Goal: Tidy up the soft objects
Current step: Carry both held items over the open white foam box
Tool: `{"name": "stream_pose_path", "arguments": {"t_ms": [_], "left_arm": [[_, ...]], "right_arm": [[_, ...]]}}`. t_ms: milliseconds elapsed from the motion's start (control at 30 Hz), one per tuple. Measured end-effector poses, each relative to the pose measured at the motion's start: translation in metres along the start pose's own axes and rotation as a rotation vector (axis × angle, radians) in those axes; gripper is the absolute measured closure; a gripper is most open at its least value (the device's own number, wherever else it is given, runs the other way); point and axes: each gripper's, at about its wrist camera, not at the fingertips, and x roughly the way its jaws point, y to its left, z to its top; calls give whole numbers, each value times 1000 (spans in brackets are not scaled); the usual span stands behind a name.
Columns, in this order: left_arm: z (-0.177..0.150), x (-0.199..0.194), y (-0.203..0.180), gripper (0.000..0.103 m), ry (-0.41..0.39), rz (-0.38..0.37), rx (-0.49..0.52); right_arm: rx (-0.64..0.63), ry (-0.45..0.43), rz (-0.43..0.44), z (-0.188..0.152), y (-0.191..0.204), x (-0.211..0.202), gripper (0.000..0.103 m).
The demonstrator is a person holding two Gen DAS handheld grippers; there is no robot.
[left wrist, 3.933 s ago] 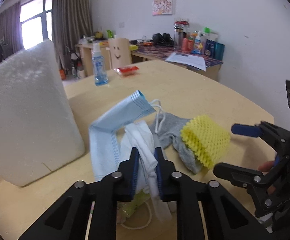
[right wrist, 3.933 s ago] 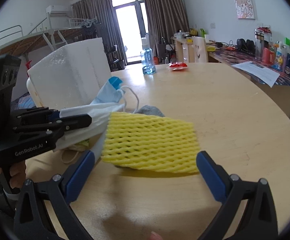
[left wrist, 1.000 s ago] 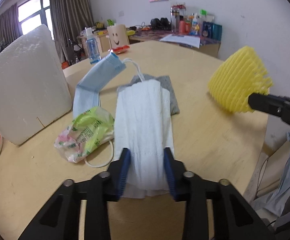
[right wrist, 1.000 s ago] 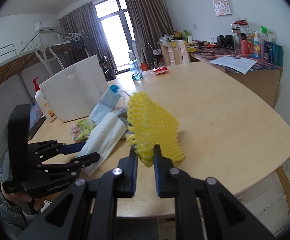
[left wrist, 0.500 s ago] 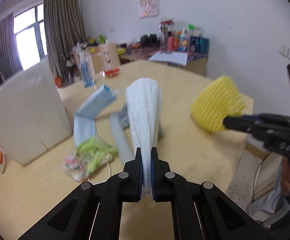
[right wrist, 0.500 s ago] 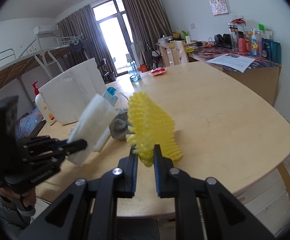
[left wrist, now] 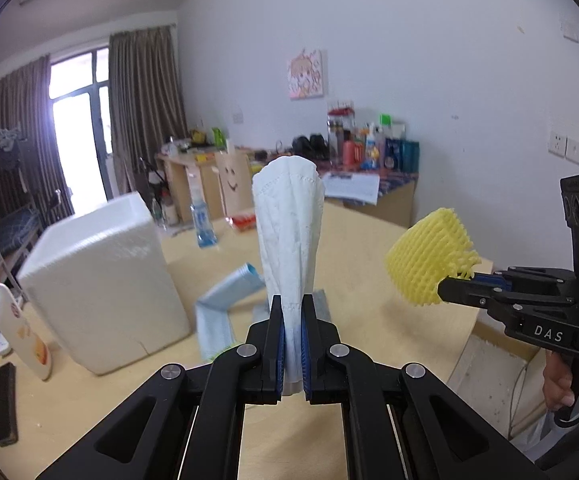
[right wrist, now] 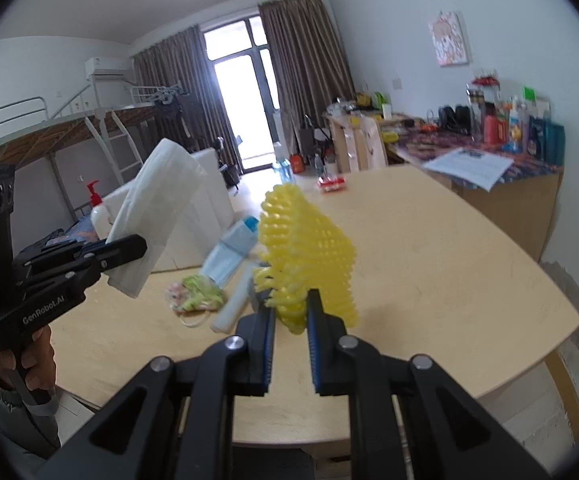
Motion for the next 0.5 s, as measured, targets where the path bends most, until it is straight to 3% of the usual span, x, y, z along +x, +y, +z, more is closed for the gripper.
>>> {"name": "stream_pose_path", "arguments": {"t_ms": [167,500], "left_arm": [[0,-28,8,96,-61,23,-13],[-2,-82,36,96,-161,140,-60]], "right_arm": [[-42,-38,22,12,18,-8,85],[-145,-91,97,30,59,-16,85]]}}
